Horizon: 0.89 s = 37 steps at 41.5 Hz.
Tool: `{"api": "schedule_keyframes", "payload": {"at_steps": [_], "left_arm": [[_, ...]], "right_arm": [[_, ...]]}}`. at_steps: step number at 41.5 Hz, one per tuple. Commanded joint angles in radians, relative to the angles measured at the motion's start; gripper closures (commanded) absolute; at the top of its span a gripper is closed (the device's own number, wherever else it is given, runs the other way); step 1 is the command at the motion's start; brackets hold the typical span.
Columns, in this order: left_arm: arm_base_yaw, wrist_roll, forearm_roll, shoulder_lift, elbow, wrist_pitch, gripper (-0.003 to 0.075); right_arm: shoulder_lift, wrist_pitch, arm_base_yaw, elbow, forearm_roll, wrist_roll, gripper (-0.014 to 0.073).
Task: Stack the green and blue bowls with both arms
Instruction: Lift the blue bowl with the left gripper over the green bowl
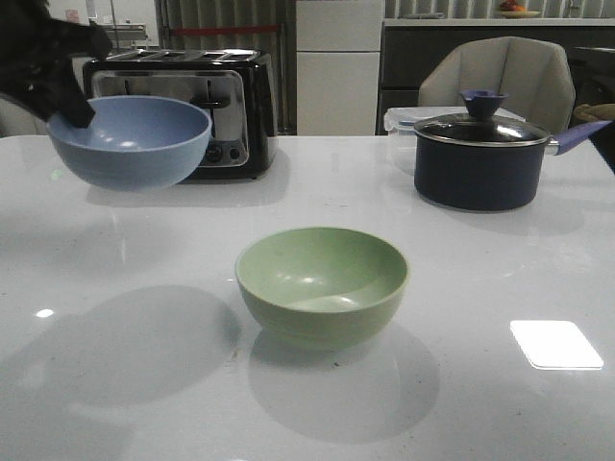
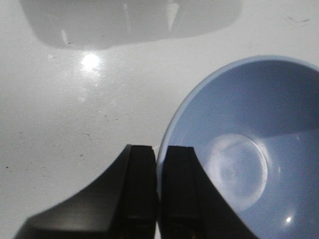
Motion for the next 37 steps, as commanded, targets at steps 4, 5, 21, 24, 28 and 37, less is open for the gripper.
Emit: {"api": "schedule_keyframes", "payload": {"at_steps": [4,5,21,24,28,37], "left_arm": [[-0.110,0.006,-0.019,-0.107,-0.022,0.012,0.0627],[-0.126,0.006,-0.019,-0.107,-0.022,0.014,0.0627],[-0.355,0.006,-0.037,-0.040,-0.022,-0.099,0.0627],[-0.367,0.006,-0.040,-0.009,-0.023,-0.099,0.0627],[-0.373,0.006,-0.051,0.028,-0.023,-0.100,0.0627],[-0.373,0.006,-0.118,0.096,-0.023,-0.111,0.0627]], "right_arm": [[-0.009,-0.056,0.001,-0.027,0.005,-0.011,0.0162],[-0.009,-0.056,0.001,-0.027,0.005,-0.011,0.0162],[-0.009,-0.056,0.001,-0.027,0.005,-0.011,0.0162],[-0.009,-0.056,0.001,-0.027,0.005,-0.011,0.0162],[-0.009,-0.056,0.001,-0.027,0.005,-0.011,0.0162],[-0.009,-0.056,0.001,-0.027,0.005,-0.011,0.0162]]}}
